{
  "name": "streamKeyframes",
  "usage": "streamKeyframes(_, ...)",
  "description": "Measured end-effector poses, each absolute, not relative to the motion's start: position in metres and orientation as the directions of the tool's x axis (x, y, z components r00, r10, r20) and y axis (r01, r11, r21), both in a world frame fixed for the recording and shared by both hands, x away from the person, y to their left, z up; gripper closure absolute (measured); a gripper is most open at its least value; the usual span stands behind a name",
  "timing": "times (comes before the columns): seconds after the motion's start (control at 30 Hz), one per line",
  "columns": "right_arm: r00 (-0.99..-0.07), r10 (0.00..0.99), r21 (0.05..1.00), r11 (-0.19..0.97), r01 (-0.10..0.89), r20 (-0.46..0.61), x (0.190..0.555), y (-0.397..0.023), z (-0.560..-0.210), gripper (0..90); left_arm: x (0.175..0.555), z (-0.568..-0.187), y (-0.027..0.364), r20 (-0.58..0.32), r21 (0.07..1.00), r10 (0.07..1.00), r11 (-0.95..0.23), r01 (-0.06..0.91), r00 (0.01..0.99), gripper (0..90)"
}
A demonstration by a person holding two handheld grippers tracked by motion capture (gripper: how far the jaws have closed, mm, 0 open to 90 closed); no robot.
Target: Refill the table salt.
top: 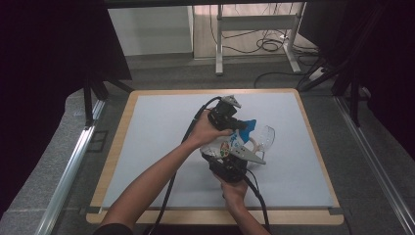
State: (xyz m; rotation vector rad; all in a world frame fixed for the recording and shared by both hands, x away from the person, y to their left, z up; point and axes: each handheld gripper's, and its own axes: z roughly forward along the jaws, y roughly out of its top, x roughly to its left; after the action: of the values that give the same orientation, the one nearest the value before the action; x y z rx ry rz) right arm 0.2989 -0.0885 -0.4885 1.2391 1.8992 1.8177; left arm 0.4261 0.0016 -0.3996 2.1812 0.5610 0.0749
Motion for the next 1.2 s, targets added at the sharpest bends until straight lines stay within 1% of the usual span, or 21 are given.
streamKeyframes(0.37, -0.607, 0.698, 0.901, -0.132, 0.413, 0.381, 0.2991, -0.0889, -0.4888, 62.9, 0.4272, -0.4013, 0.0001, -0.147, 0.76, 0.416, -0.533, 0.372, 0.897, 89.6)
streamKeyframes(1.2, -0.603, 0.702, 0.902, -0.134, 0.411, 0.379, 0.2993, -0.0899, -0.489, 62.9, 0.4277, -0.4012, -0.002, -0.132, 0.755, 0.412, -0.548, 0.36, 0.902, 89.6)
